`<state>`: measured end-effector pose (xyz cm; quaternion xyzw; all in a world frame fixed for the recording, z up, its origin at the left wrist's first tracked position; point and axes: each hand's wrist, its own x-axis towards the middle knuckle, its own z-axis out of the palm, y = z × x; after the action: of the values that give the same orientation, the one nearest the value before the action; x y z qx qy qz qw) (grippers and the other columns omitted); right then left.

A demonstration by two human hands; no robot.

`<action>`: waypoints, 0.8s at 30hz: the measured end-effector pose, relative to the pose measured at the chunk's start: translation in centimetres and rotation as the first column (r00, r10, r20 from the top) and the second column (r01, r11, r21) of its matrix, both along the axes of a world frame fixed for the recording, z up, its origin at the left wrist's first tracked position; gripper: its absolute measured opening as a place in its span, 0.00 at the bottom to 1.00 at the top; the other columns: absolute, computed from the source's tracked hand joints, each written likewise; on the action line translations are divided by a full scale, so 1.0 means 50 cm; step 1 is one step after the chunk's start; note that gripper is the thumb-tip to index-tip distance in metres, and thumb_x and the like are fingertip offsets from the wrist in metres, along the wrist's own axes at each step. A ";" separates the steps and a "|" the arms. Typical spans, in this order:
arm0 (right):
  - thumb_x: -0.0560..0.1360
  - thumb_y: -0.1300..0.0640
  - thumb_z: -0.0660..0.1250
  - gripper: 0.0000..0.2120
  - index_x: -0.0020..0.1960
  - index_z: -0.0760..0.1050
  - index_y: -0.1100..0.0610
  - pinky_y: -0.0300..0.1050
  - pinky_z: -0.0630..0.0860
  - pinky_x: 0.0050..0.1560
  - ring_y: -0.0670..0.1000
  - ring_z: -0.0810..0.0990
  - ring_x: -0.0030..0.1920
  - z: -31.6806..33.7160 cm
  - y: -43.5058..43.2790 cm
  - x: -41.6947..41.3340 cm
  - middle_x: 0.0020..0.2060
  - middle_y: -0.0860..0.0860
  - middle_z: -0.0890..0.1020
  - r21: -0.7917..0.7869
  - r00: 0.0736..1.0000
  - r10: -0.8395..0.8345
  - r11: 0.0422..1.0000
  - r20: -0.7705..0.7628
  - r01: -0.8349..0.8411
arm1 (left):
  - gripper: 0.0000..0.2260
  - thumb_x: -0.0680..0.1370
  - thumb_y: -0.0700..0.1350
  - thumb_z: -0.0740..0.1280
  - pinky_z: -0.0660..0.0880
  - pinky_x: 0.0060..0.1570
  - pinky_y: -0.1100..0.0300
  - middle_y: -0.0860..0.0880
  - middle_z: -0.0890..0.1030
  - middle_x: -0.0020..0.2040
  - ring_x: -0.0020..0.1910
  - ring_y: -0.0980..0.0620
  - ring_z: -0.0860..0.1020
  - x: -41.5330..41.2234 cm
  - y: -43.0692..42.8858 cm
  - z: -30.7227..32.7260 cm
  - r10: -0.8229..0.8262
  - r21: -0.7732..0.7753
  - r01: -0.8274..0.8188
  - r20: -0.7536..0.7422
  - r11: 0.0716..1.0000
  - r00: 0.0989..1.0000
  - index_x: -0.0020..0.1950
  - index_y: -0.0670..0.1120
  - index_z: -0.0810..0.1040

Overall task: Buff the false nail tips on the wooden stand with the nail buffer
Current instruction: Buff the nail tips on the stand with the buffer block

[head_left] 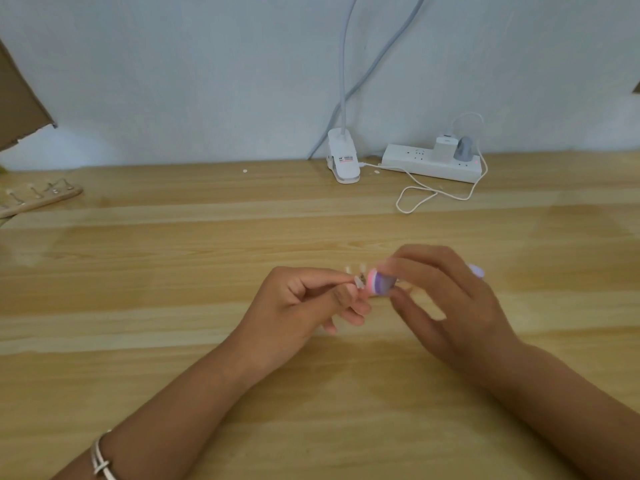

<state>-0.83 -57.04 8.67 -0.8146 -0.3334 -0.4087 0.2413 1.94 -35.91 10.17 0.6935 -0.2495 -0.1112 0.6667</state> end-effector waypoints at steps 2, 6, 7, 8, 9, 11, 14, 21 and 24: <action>0.79 0.67 0.66 0.13 0.62 0.74 0.57 0.39 0.74 0.56 0.53 0.81 0.52 -0.004 0.016 -0.007 0.52 0.56 0.81 -0.064 0.999 0.038 0.997 0.023 -0.036 | 0.11 0.76 0.44 0.66 0.76 0.34 0.61 0.44 0.86 0.42 0.41 0.48 0.85 -0.003 -0.001 0.003 -0.031 0.024 0.031 0.009 0.999 0.999 0.51 0.40 0.84; 0.73 0.74 0.70 0.22 0.61 0.73 0.55 0.48 0.79 0.45 0.54 0.83 0.47 0.001 -0.011 0.006 0.50 0.54 0.82 -0.111 0.998 -0.060 0.992 0.035 0.064 | 0.09 0.77 0.43 0.66 0.76 0.34 0.60 0.45 0.86 0.41 0.40 0.47 0.85 -0.005 0.000 0.004 0.006 0.048 -0.005 -0.034 0.999 0.999 0.49 0.41 0.84; 0.73 0.73 0.70 0.22 0.61 0.73 0.54 0.52 0.80 0.42 0.53 0.83 0.48 0.003 -0.017 0.006 0.50 0.54 0.82 -0.088 0.997 -0.074 0.993 0.022 0.075 | 0.08 0.78 0.42 0.66 0.75 0.35 0.60 0.45 0.86 0.41 0.40 0.47 0.85 -0.004 0.000 0.003 0.019 0.061 -0.016 -0.050 0.998 0.999 0.49 0.41 0.84; 0.74 0.72 0.69 0.20 0.61 0.73 0.55 0.53 0.80 0.43 0.53 0.83 0.49 0.003 -0.016 0.004 0.51 0.54 0.81 -0.069 0.998 -0.064 0.995 0.013 0.065 | 0.08 0.78 0.41 0.66 0.75 0.35 0.61 0.45 0.86 0.41 0.40 0.48 0.85 -0.004 -0.001 0.003 0.027 0.076 -0.022 -0.061 0.997 0.998 0.49 0.41 0.84; 0.75 0.71 0.69 0.19 0.61 0.73 0.55 0.49 0.80 0.48 0.52 0.82 0.50 0.003 -0.010 0.001 0.51 0.55 0.81 -0.060 0.999 -0.038 0.997 0.012 0.038 | 0.08 0.79 0.41 0.66 0.75 0.35 0.62 0.45 0.86 0.41 0.41 0.48 0.85 -0.003 -0.002 0.003 0.027 0.088 -0.021 -0.068 0.996 0.997 0.49 0.42 0.84; 0.77 0.68 0.68 0.16 0.61 0.73 0.56 0.40 0.76 0.55 0.52 0.80 0.51 -0.001 0.012 -0.008 0.50 0.57 0.82 -0.093 0.999 0.009 0.996 0.033 -0.006 | 0.07 0.78 0.44 0.67 0.75 0.36 0.63 0.46 0.86 0.41 0.41 0.49 0.85 -0.004 -0.004 0.006 0.012 0.100 -0.006 -0.060 0.995 0.998 0.50 0.44 0.84; 0.74 0.72 0.69 0.16 0.59 0.79 0.59 0.41 0.76 0.52 0.55 0.82 0.48 0.000 0.018 -0.005 0.49 0.57 0.83 -0.178 0.998 -0.033 0.983 0.053 0.042 | 0.06 0.78 0.45 0.68 0.75 0.35 0.64 0.47 0.86 0.41 0.41 0.50 0.85 -0.006 -0.003 0.006 0.013 0.105 -0.008 -0.055 0.994 0.998 0.49 0.47 0.85; 0.78 0.70 0.65 0.15 0.61 0.76 0.58 0.40 0.75 0.56 0.54 0.81 0.50 0.000 0.017 -0.003 0.50 0.57 0.82 -0.132 0.998 -0.059 0.990 0.003 0.059 | 0.07 0.79 0.41 0.66 0.74 0.35 0.63 0.45 0.86 0.39 0.38 0.51 0.84 0.000 -0.002 0.000 0.041 0.138 -0.032 -0.067 0.990 0.997 0.47 0.43 0.84; 0.82 0.67 0.59 0.14 0.59 0.81 0.60 0.37 0.72 0.57 0.55 0.81 0.49 -0.001 0.023 -0.006 0.51 0.57 0.82 -0.211 0.999 -0.050 0.976 0.013 0.051 | 0.07 0.79 0.42 0.67 0.75 0.35 0.64 0.45 0.85 0.40 0.39 0.51 0.84 -0.004 -0.003 0.002 0.000 0.121 0.009 -0.075 0.993 0.997 0.46 0.43 0.84</action>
<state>-1.13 -55.87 8.60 -0.8423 -0.3551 -0.3799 0.1415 1.75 -36.04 10.29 0.7274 -0.2187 -0.1535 0.6321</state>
